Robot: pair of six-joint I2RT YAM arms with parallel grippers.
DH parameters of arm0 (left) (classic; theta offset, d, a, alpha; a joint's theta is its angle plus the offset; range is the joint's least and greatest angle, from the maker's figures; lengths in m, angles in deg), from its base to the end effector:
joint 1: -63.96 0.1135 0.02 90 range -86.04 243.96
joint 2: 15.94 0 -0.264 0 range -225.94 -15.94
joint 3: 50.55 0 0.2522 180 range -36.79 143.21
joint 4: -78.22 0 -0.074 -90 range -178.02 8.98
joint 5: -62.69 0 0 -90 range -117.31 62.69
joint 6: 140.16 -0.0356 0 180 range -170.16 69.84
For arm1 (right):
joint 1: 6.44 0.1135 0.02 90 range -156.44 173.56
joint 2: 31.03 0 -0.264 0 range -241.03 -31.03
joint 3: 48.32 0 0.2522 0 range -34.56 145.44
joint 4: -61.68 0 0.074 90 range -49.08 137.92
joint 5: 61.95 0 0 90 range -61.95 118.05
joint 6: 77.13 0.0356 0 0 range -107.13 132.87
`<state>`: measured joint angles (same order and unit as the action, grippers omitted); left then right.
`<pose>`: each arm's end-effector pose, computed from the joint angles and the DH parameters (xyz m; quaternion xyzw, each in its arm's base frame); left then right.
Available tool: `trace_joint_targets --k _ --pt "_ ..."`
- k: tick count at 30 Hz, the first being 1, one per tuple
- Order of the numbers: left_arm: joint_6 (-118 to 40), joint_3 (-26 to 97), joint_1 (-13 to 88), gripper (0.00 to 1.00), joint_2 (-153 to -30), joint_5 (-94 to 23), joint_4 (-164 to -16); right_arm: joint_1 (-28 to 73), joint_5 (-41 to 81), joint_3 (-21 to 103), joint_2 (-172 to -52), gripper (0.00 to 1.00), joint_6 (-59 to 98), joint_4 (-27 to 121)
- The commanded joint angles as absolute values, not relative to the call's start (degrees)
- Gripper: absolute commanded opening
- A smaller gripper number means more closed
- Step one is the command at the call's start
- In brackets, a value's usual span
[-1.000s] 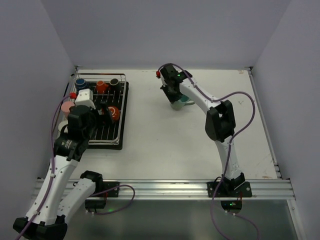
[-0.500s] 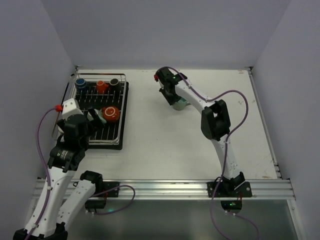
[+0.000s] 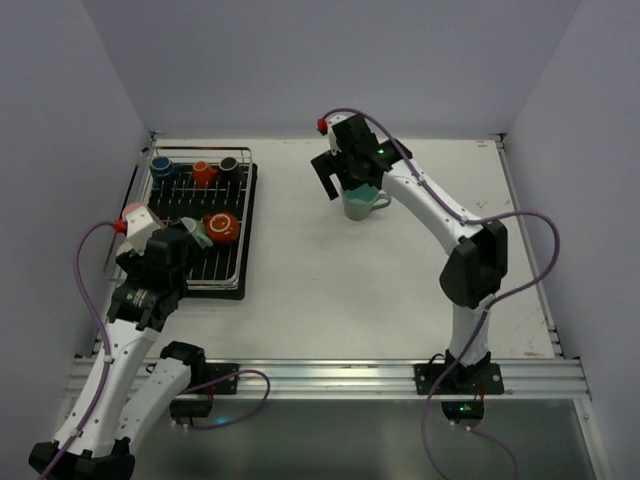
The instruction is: Unload the cups from the dish rack
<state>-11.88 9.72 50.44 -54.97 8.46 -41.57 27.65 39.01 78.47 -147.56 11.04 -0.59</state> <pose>0.1312 -0.0102 0.3064 -0.3133 0.8105 0.0703 0.4898 0.3791 0.2484 0.3088 -0.2607 0.9049 0.0033 0.3363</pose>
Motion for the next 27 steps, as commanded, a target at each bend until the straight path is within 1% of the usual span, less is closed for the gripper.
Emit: trace_joint_targets --k 1,5,9,14,19,27 --pt "-7.4 7.6 50.9 1.00 -55.6 15.8 -42.4 28.1 35.4 73.4 -134.7 0.98 11.9 5.5" --pt "-5.0 5.9 51.2 1.00 -57.5 17.0 -44.3 29.3 33.9 60.6 -124.0 0.98 15.9 14.0" --pt "-4.5 4.1 52.4 1.00 -58.7 17.1 -47.8 30.7 32.7 53.8 -115.4 0.98 18.7 18.0" --pt "-6.8 3.3 58.4 1.00 -62.5 12.6 -52.6 31.2 28.3 44.7 -105.0 0.98 22.3 24.9" --pt "-6.8 0.8 59.6 0.96 -63.8 11.3 -57.1 31.4 24.0 38.7 -100.4 0.97 23.9 28.1" --pt "-5.7 0.0 60.2 0.92 -65.7 13.5 -58.5 31.8 22.1 35.3 -97.9 0.97 24.5 29.3"
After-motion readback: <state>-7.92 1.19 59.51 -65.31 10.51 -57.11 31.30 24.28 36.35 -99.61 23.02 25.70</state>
